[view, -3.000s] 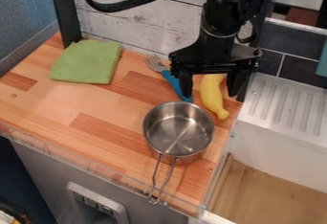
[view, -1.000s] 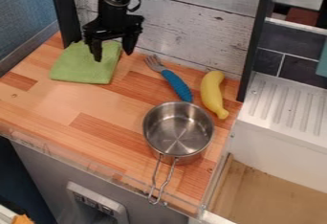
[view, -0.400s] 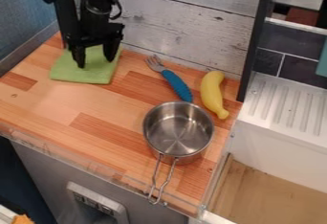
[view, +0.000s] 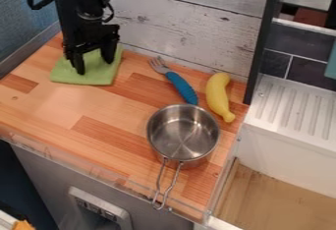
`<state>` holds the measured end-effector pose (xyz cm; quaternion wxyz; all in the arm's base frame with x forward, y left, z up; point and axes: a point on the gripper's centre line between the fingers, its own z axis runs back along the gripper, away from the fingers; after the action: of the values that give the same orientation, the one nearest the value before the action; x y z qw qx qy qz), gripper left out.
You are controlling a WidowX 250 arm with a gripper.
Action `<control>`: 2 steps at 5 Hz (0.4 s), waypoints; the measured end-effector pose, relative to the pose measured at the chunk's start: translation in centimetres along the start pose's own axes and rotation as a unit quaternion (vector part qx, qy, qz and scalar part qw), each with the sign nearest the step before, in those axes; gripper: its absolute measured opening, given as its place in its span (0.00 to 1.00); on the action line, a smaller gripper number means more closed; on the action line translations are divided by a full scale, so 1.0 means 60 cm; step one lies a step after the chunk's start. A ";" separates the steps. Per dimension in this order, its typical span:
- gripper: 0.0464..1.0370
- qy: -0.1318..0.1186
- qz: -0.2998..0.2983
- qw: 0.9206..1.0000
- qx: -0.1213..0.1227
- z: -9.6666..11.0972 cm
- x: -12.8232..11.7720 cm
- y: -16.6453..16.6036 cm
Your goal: Move the green thing to the left of the silver pan
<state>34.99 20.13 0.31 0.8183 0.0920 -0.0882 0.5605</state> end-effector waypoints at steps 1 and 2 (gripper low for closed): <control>0.96 0.009 0.024 1.000 0.003 -0.003 -0.002 0.026; 0.96 0.011 0.052 0.998 0.012 -0.006 0.004 0.063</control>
<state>31.56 21.78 0.21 0.7877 0.0909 -0.0767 0.6045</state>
